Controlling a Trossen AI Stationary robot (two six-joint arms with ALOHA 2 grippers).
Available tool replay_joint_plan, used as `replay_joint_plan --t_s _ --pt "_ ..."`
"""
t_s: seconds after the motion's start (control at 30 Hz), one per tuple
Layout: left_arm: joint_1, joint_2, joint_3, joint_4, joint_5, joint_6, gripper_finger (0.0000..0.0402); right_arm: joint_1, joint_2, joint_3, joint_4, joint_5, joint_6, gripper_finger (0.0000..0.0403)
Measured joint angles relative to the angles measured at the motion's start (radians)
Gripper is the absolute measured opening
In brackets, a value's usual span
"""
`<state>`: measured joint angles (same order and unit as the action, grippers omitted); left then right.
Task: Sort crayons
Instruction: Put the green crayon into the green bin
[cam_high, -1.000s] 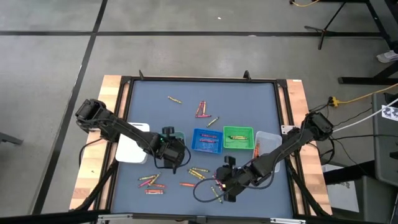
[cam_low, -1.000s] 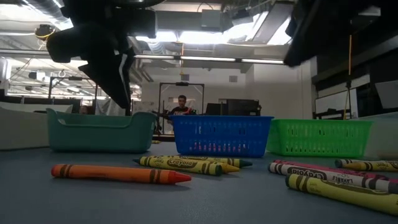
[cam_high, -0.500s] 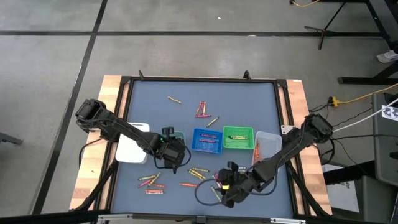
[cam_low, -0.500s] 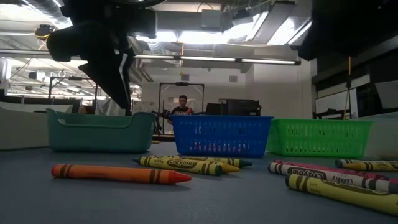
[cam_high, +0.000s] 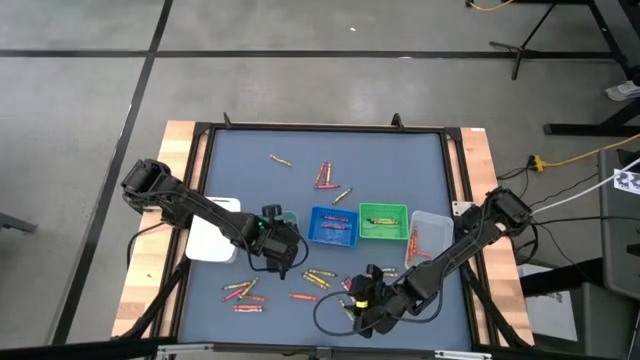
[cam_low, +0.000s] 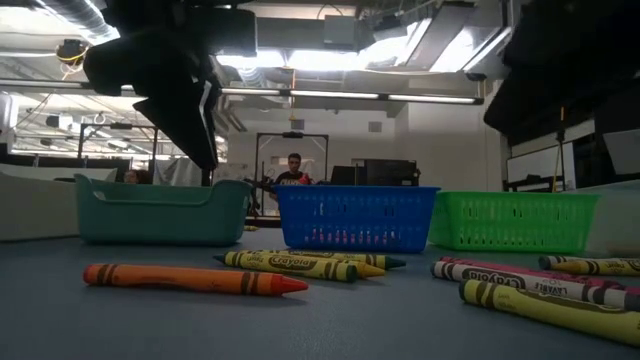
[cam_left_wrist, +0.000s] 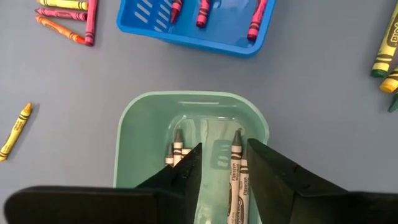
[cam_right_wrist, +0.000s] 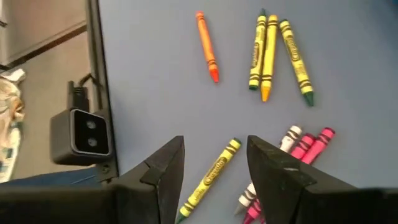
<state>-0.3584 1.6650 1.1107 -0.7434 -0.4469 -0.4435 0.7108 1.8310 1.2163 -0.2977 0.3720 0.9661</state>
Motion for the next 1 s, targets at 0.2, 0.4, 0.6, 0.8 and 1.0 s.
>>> replay_joint_plan --t_s 0.2,0.4,0.6,0.8,1.0 --pt "0.0 0.0 0.0 0.0 0.0 0.0 0.0104 0.012 0.031 0.0 0.021 0.035 0.063 0.0172" --pt "-0.001 0.0 0.0 0.0 0.0 -0.001 0.0107 0.029 0.087 0.0 0.019 0.055 0.113 0.0172" --pt "-0.001 0.0 0.0 0.0 0.0 -0.001 0.0108 0.03 0.128 0.0 0.051 0.083 0.136 0.0172" --pt "-0.001 0.0 0.0 0.001 0.0 -0.001 0.0108 0.029 0.171 0.0 0.113 0.084 0.13 0.0172" --pt "-0.001 0.0 0.0 0.001 0.0 0.0 0.0109 0.03 0.213 0.0 0.122 0.095 0.13 0.0172"
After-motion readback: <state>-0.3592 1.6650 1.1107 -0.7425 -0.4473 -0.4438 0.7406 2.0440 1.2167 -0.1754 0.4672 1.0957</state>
